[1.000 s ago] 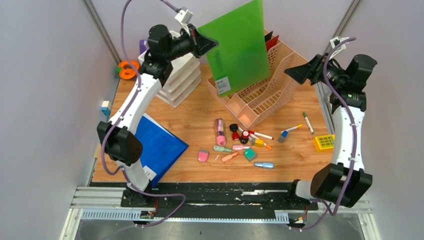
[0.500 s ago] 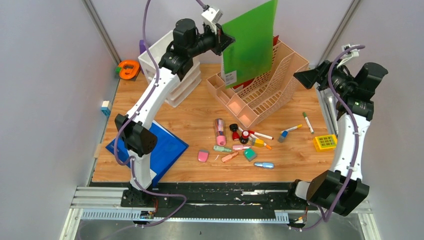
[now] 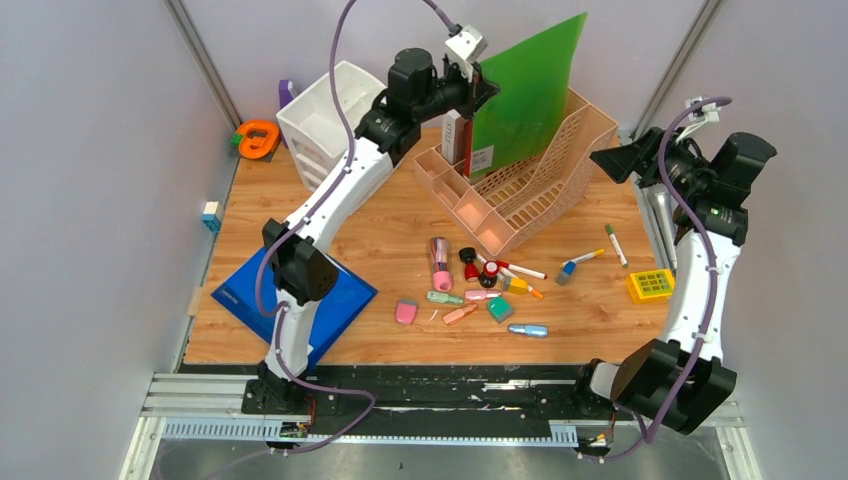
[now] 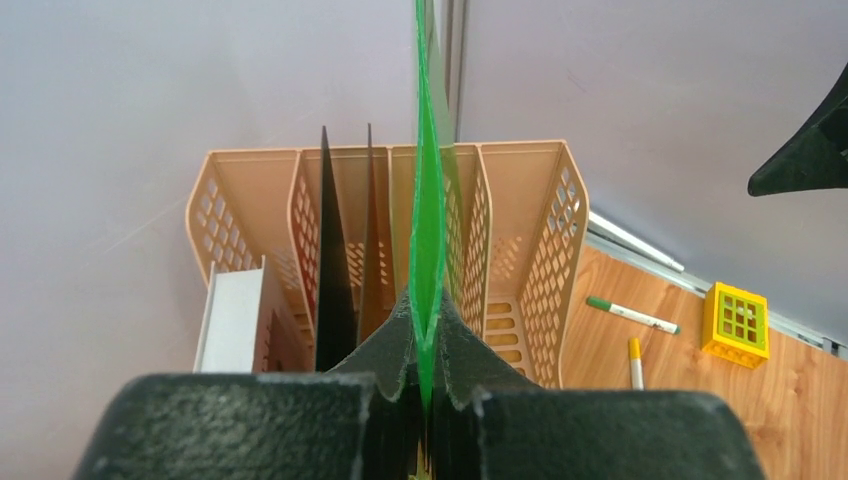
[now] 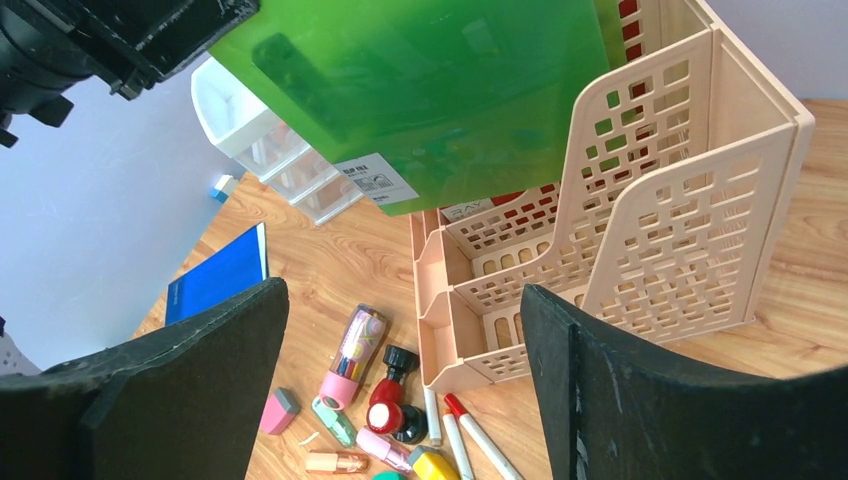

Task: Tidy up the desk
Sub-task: Place the folder in the storage box.

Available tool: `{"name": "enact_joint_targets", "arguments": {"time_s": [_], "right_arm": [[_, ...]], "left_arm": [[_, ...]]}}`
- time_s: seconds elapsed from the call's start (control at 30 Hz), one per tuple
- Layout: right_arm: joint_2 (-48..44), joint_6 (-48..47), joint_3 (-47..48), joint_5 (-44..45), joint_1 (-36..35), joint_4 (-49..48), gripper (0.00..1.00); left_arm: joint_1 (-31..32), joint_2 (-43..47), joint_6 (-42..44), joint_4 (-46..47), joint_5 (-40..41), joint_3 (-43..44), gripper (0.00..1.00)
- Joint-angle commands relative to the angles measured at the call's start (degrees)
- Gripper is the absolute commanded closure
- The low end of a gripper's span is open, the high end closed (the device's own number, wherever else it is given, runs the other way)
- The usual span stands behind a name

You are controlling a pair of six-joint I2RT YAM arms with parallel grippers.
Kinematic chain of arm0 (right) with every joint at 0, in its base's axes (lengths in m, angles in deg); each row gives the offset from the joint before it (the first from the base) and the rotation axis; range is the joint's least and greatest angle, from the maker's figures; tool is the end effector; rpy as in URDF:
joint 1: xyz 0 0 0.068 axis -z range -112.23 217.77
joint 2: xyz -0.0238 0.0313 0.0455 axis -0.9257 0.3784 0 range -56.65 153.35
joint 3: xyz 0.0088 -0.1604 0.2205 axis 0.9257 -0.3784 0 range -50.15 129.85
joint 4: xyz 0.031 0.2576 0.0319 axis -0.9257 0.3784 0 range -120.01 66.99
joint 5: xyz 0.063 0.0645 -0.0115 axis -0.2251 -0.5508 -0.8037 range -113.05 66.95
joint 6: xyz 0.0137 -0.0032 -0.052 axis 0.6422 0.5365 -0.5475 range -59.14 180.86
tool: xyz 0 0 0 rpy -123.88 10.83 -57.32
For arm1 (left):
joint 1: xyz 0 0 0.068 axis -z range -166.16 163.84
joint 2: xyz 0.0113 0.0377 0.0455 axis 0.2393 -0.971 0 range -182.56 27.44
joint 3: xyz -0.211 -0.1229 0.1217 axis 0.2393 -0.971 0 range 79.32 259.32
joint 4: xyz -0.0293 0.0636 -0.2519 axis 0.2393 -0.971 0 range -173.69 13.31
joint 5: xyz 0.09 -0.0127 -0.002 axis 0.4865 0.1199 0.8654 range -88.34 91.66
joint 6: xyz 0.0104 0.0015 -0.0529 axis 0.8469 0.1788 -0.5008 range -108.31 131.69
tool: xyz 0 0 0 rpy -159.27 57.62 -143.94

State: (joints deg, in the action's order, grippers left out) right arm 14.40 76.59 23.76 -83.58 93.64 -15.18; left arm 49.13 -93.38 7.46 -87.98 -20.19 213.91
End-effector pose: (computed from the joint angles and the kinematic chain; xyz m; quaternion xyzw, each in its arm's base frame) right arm 0.2522 -0.0880 0.4164 -0.0583 0.7400 0.3421 0.5761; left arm 0.3890 -0.2915 0.4614 0.3137 0.6177 -0.3631 0.6231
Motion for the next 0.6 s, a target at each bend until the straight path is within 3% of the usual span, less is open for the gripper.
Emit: {"name": "enact_joint_targets", "arguments": {"time_s": [0.0,0.23,0.57], "right_arm": [[-1.26,-0.46,-0.27,-0.96,0.43,-0.41,0.12],[-1.22,-0.61,-1.95,-1.23,0.52,-0.40,0.13],[-1.16,-0.78,-3.88,-1.75,0.51,-0.49,0.13]], "left_arm": [[1.78,-1.03,2.05,6.07,2.24,3.64,1.00],[3.20,-4.87,1.15,12.25,3.38,2.11,1.00],[3.81,-7.02,-3.02,22.65,3.02,-6.65,1.00]]}}
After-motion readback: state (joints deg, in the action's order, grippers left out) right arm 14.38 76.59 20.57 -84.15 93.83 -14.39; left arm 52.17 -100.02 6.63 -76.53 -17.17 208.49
